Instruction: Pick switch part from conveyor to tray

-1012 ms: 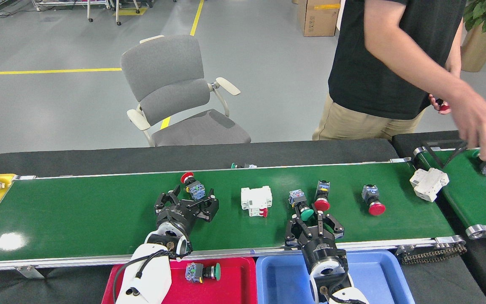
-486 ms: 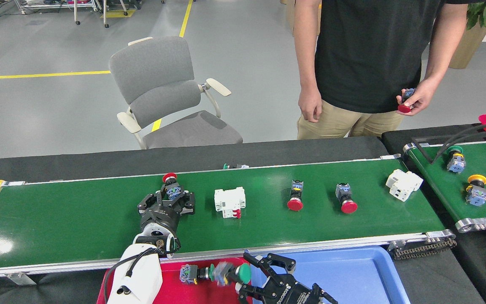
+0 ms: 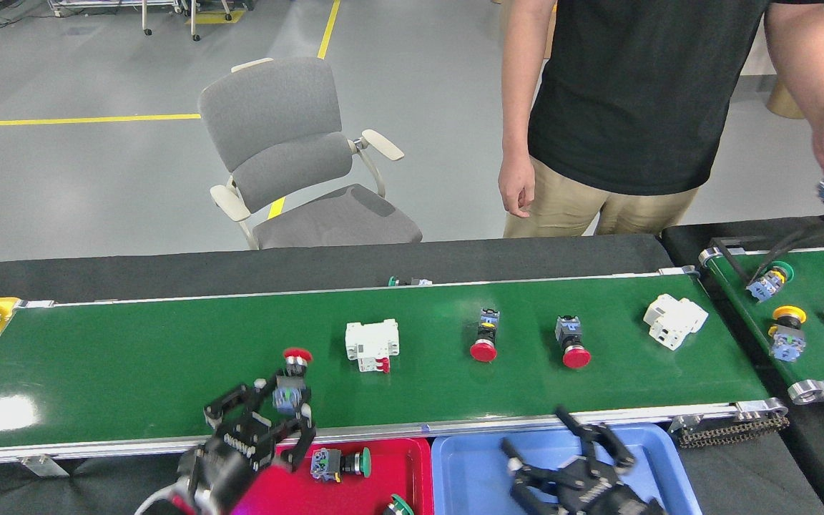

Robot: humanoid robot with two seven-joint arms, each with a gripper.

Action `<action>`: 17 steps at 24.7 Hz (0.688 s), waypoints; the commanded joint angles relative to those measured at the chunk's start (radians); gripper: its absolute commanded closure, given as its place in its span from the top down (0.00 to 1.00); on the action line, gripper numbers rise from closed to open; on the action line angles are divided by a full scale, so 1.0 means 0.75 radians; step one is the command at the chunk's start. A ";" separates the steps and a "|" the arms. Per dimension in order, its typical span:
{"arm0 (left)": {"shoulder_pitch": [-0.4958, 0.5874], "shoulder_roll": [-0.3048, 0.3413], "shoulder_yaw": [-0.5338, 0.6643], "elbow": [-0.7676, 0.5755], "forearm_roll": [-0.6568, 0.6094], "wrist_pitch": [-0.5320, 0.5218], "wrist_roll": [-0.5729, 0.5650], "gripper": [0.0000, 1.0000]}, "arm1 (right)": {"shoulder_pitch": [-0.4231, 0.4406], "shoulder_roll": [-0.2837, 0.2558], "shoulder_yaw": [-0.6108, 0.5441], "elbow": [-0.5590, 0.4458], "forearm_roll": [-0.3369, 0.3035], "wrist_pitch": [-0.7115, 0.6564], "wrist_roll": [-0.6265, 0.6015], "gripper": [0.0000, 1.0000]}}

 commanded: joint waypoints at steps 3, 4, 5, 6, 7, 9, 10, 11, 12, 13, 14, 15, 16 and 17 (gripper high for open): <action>0.045 -0.047 0.055 -0.065 0.010 -0.090 0.019 0.99 | 0.009 -0.015 -0.031 -0.020 0.001 0.194 -0.022 0.98; 0.045 -0.063 0.057 -0.065 0.013 -0.084 0.019 0.99 | 0.009 -0.021 -0.029 -0.020 0.001 0.200 -0.022 0.98; 0.045 -0.074 0.069 -0.065 0.013 -0.060 0.019 0.99 | 0.003 -0.025 -0.025 -0.020 0.007 0.200 -0.016 0.98; 0.045 -0.076 0.085 -0.065 0.015 -0.025 0.019 0.99 | -0.005 -0.027 -0.017 -0.020 0.011 0.200 -0.014 0.98; 0.045 -0.096 0.114 -0.067 0.015 0.059 0.019 0.99 | -0.013 -0.039 0.014 -0.020 0.021 0.196 -0.012 0.98; 0.039 -0.143 0.153 -0.079 0.015 0.308 0.019 0.99 | -0.042 -0.092 0.134 -0.020 0.060 0.196 -0.012 0.98; 0.037 -0.157 0.167 -0.079 0.015 0.490 0.019 0.99 | -0.079 -0.127 0.208 -0.016 0.068 0.198 -0.007 0.98; 0.037 -0.153 0.177 -0.079 0.015 0.642 0.019 0.99 | -0.116 -0.150 0.269 -0.010 0.070 0.204 0.007 0.98; 0.037 -0.143 0.181 -0.079 0.015 0.734 0.019 0.99 | -0.163 -0.156 0.329 0.000 0.072 0.210 0.037 0.98; 0.037 -0.143 0.194 -0.077 0.015 0.742 0.019 0.99 | -0.191 -0.152 0.366 0.016 0.072 0.210 0.070 0.98; 0.041 -0.133 0.218 -0.075 0.015 0.738 0.019 0.99 | -0.242 -0.144 0.413 0.041 0.072 0.212 0.123 0.98; 0.043 -0.123 0.224 -0.071 0.015 0.726 0.019 0.99 | -0.293 -0.135 0.449 0.072 0.072 0.212 0.162 0.98; 0.045 -0.119 0.226 -0.071 0.015 0.705 0.019 0.99 | -0.343 -0.123 0.488 0.115 0.076 0.214 0.191 0.98; 0.045 -0.119 0.224 -0.071 0.015 0.691 0.019 0.99 | -0.373 -0.111 0.509 0.151 0.079 0.216 0.199 0.98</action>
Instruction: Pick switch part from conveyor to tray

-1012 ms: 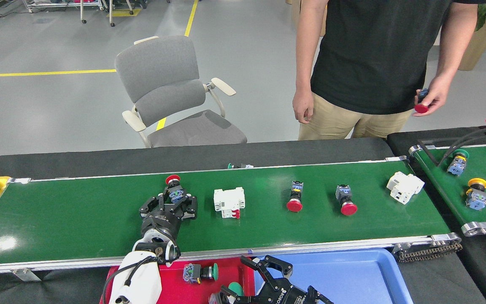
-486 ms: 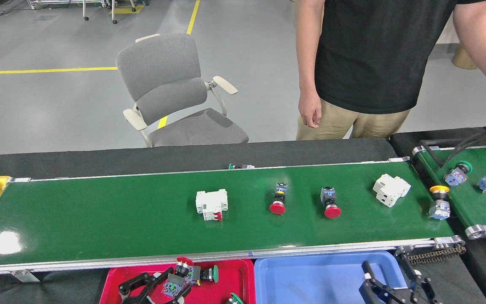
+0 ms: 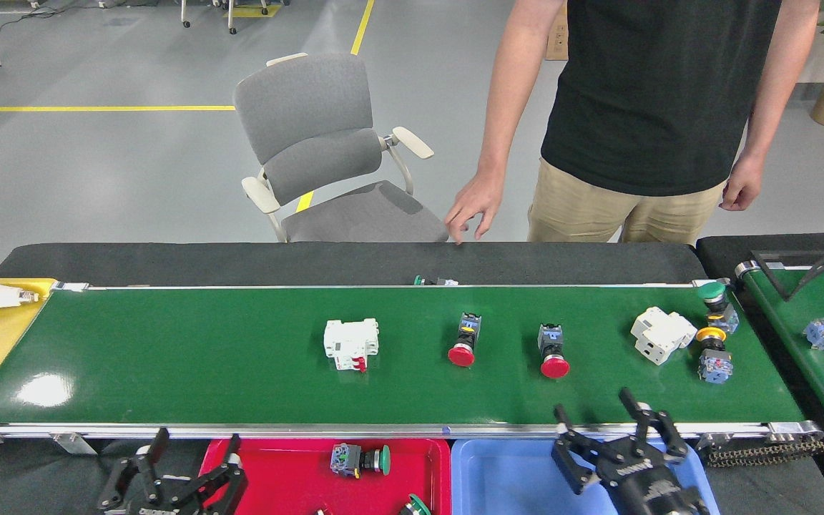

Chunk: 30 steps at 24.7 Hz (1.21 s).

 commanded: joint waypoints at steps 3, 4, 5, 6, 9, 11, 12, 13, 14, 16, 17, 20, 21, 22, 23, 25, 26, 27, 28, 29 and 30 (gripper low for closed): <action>-0.025 0.009 -0.017 -0.013 0.004 -0.063 0.008 0.99 | -0.157 0.044 0.095 0.149 0.004 0.075 0.052 0.98; -0.033 0.007 -0.025 -0.011 0.004 -0.076 0.002 0.99 | -0.190 0.044 0.113 0.181 0.004 0.102 0.052 0.98; -0.066 0.003 -0.046 -0.011 0.002 -0.088 -0.002 0.99 | -0.235 0.044 0.140 0.226 0.004 0.139 0.052 0.98; -0.100 0.003 -0.079 -0.008 -0.004 -0.092 -0.007 0.99 | -0.272 0.042 0.162 0.273 0.004 0.165 0.052 0.98; -0.221 0.001 -0.181 0.055 -0.004 -0.088 -0.080 0.99 | -0.360 0.044 0.195 0.398 0.004 0.218 0.050 0.98; -0.288 -0.003 -0.195 0.120 -0.004 -0.090 -0.107 0.99 | -0.394 0.048 0.195 0.443 0.002 0.229 0.048 0.98; -0.309 -0.003 -0.197 0.157 -0.004 -0.094 -0.109 0.99 | -0.405 0.048 0.195 0.449 0.002 0.233 0.048 0.98; -0.327 -0.005 -0.197 0.194 -0.004 -0.094 -0.109 0.99 | -0.415 0.046 0.195 0.451 0.000 0.233 0.048 0.98; -0.346 -0.009 -0.197 0.231 -0.004 -0.092 -0.109 0.99 | -0.425 0.046 0.195 0.460 -0.002 0.233 0.048 0.98; -0.401 -0.015 -0.199 0.294 -0.006 -0.088 -0.109 0.99 | -0.468 0.054 0.195 0.515 -0.004 0.235 0.046 0.98; -0.423 -0.019 -0.203 0.317 -0.006 -0.084 -0.109 0.99 | -0.495 0.067 0.195 0.545 -0.004 0.235 0.046 0.98; -0.485 -0.019 -0.222 0.376 -0.004 -0.080 -0.111 0.99 | -0.583 0.118 0.201 0.654 0.002 0.237 0.046 0.95; -0.505 -0.019 -0.224 0.397 -0.006 -0.080 -0.109 0.99 | -0.617 0.126 0.222 0.701 0.004 0.237 0.046 0.83; -0.522 -0.019 -0.224 0.413 -0.006 -0.080 -0.109 0.99 | -0.650 0.126 0.256 0.748 0.006 0.237 0.046 0.66; -0.532 -0.019 -0.224 0.441 -0.006 -0.080 -0.111 0.99 | -0.689 0.124 0.303 0.799 0.006 0.237 0.046 0.47; -0.552 -0.019 -0.224 0.478 -0.006 -0.080 -0.111 0.99 | -0.728 0.126 0.346 0.862 0.002 0.237 0.046 0.23; -0.565 -0.019 -0.224 0.495 -0.006 -0.078 -0.109 0.99 | -0.730 0.130 0.348 0.871 0.002 0.235 0.046 0.13; -0.581 -0.019 -0.224 0.513 -0.006 -0.076 -0.109 0.99 | -0.730 0.130 0.348 0.871 0.000 0.233 0.044 0.07; -0.591 -0.019 -0.224 0.527 -0.006 -0.074 -0.111 0.99 | -0.730 0.130 0.350 0.871 0.000 0.233 0.044 0.04; -0.603 -0.019 -0.222 0.548 -0.008 -0.072 -0.109 0.99 | -0.730 0.130 0.350 0.871 0.000 0.233 0.044 0.02; -0.612 -0.015 -0.218 0.564 -0.008 -0.059 -0.109 0.99 | -0.730 0.130 0.352 0.864 -0.002 0.231 0.044 0.02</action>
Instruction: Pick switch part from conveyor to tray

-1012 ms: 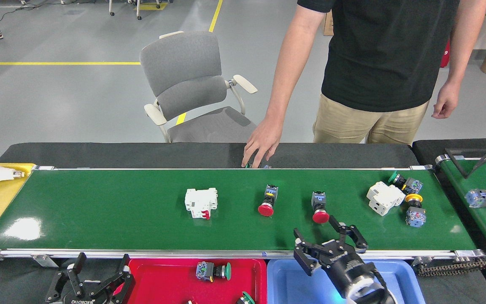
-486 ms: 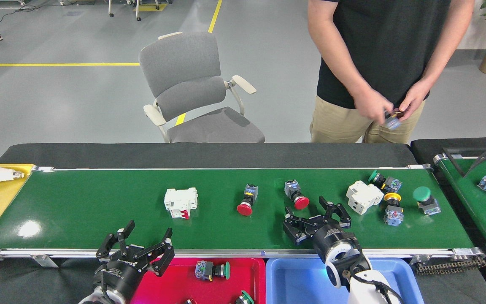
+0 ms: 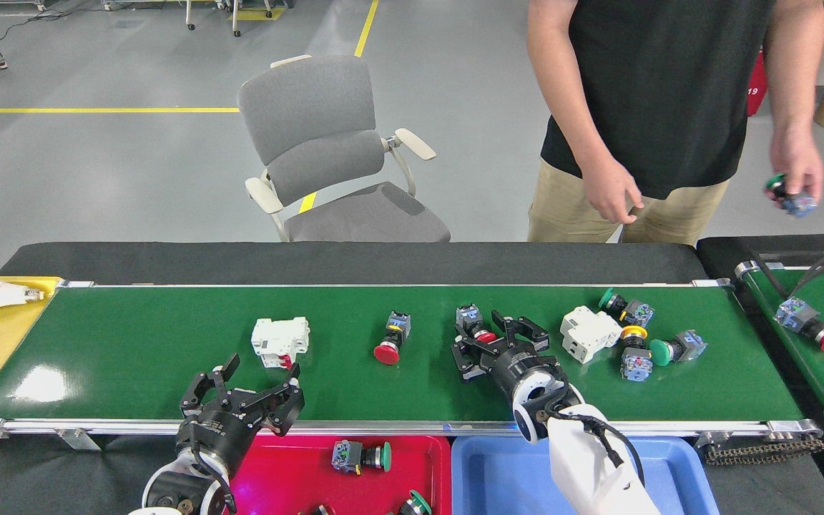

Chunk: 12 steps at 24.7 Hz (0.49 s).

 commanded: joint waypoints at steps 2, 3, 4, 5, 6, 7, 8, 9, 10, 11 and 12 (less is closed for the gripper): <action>-0.035 0.016 0.010 0.029 -0.005 0.052 0.005 0.99 | -0.023 0.006 0.023 -0.053 -0.006 -0.018 -0.016 0.02; -0.041 0.020 0.010 0.047 -0.005 0.070 0.005 0.99 | -0.011 0.000 0.039 -0.089 -0.008 -0.022 -0.022 0.02; -0.053 0.022 0.010 0.076 -0.005 0.093 0.005 0.99 | 0.022 -0.008 0.070 -0.159 -0.008 -0.030 -0.041 0.02; -0.063 0.022 0.012 0.104 -0.005 0.117 0.005 0.99 | 0.067 -0.014 0.100 -0.235 -0.010 -0.063 -0.057 0.02; -0.072 0.024 0.012 0.125 -0.005 0.156 0.005 0.99 | 0.134 -0.039 0.127 -0.345 -0.010 -0.136 -0.061 0.02; -0.076 0.026 0.014 0.135 -0.005 0.189 0.005 0.99 | 0.182 -0.067 0.133 -0.433 -0.010 -0.200 -0.061 0.02; -0.080 0.031 0.018 0.143 -0.005 0.228 0.005 0.99 | 0.253 -0.104 0.139 -0.544 -0.010 -0.280 -0.059 0.05; -0.082 0.043 0.028 0.145 -0.005 0.269 0.007 0.99 | 0.341 -0.141 0.141 -0.652 -0.010 -0.365 -0.057 0.19; -0.082 0.053 0.040 0.147 -0.005 0.295 0.007 0.99 | 0.404 -0.147 0.145 -0.719 -0.006 -0.429 -0.057 0.44; -0.080 0.059 0.050 0.147 -0.005 0.314 0.007 0.99 | 0.450 -0.145 0.162 -0.756 -0.002 -0.476 -0.055 0.79; -0.080 0.061 0.061 0.147 -0.005 0.332 0.007 0.99 | 0.489 -0.141 0.190 -0.781 -0.002 -0.525 -0.055 1.00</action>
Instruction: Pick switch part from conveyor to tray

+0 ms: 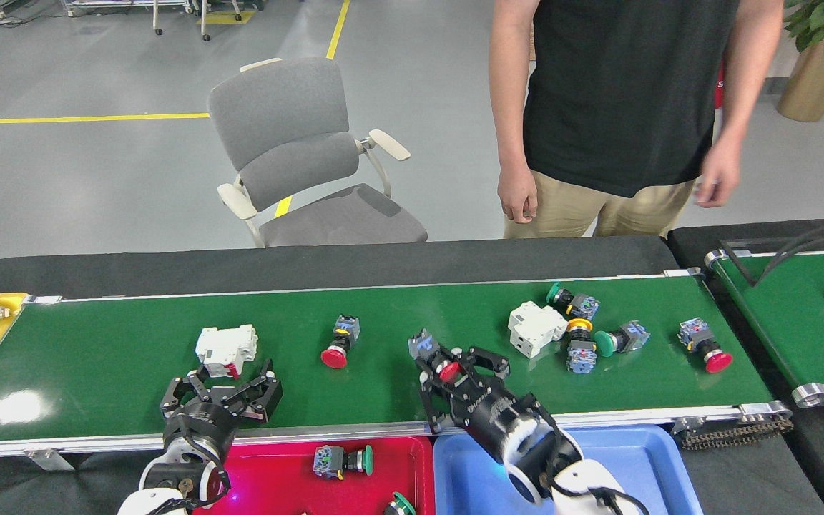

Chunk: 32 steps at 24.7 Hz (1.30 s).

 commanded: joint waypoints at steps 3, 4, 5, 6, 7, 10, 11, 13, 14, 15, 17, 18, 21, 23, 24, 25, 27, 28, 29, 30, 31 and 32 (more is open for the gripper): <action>-0.055 0.011 0.025 0.013 -0.005 0.097 0.012 0.98 | 0.011 0.028 0.080 -0.049 0.000 -0.125 -0.012 1.00; -0.061 0.007 0.023 0.027 -0.005 0.119 0.017 0.95 | 0.011 0.042 0.080 -0.051 0.000 -0.125 -0.012 1.00; -0.061 0.005 0.023 0.033 -0.005 0.133 0.021 0.89 | 0.009 0.050 0.076 -0.051 0.000 -0.125 -0.012 1.00; -0.061 0.003 0.025 0.035 -0.005 0.139 0.021 0.81 | 0.006 0.052 0.074 -0.055 -0.002 -0.125 -0.012 1.00; -0.061 0.001 0.025 0.039 -0.005 0.139 0.021 0.70 | 0.006 0.052 0.070 -0.065 -0.010 -0.121 -0.012 1.00; -0.053 -0.001 0.027 0.041 0.002 0.139 0.023 0.43 | 0.051 0.050 -0.117 -0.137 -0.016 -0.005 -0.018 0.99; -0.048 -0.001 0.027 0.041 0.002 0.142 0.025 0.38 | 0.105 0.056 -0.207 -0.155 -0.016 0.096 -0.022 0.99; -0.036 -0.003 0.027 0.037 0.006 0.139 0.027 0.29 | 0.215 0.075 -0.333 -0.208 -0.016 0.294 -0.057 0.99; -0.028 -0.005 0.027 0.033 0.008 0.139 0.029 0.26 | 0.258 0.071 -0.374 -0.229 -0.016 0.376 -0.102 0.99; -0.020 -0.003 0.027 0.027 0.008 0.139 0.029 0.24 | 0.315 0.069 -0.415 -0.245 -0.016 0.439 -0.151 0.99; -0.001 -0.003 0.027 0.015 0.010 0.131 0.041 0.22 | 0.432 0.062 -0.507 -0.278 -0.016 0.519 -0.233 0.99; 0.015 -0.003 0.025 -0.006 0.010 0.121 0.074 0.22 | 0.456 0.060 -0.558 -0.284 -0.016 0.529 -0.237 0.99; 0.084 0.003 0.023 -0.116 0.006 0.033 0.111 0.21 | 0.461 0.062 -0.650 -0.280 -0.016 0.529 -0.237 0.99; 0.150 0.001 0.027 -0.239 0.006 -0.104 0.111 0.21 | 0.456 0.060 -0.659 -0.280 -0.016 0.531 -0.233 0.99; 0.195 0.003 0.027 -0.306 0.006 -0.165 0.111 0.20 | 0.454 0.058 -0.657 -0.280 -0.016 0.531 -0.231 0.99; 0.238 0.003 0.027 -0.367 0.006 -0.214 0.111 0.19 | 0.448 0.058 -0.657 -0.276 -0.016 0.533 -0.225 0.99; 0.311 0.005 0.023 -0.476 0.006 -0.351 0.111 0.19 | 0.426 0.050 -0.657 -0.265 -0.008 0.535 -0.202 0.99; 0.338 -0.005 0.023 -0.503 0.006 -0.421 0.111 0.20 | 0.414 0.044 -0.657 -0.253 -0.008 0.537 -0.192 0.99; 0.367 -0.013 0.015 -0.537 0.010 -0.527 0.111 0.20 | 0.389 0.040 -0.657 -0.229 -0.008 0.537 -0.175 0.99; 0.389 -0.040 0.007 -0.564 0.008 -0.625 0.111 0.19 | 0.352 0.038 -0.657 -0.196 -0.006 0.539 -0.159 0.99; 0.404 -0.089 -0.016 -0.584 0.002 -0.705 0.109 0.19 | 0.315 0.038 -0.657 -0.161 -0.006 0.541 -0.145 0.99; 0.412 -0.110 -0.040 -0.599 0.000 -0.752 0.109 0.19 | 0.293 0.036 -0.657 -0.139 -0.006 0.539 -0.137 0.99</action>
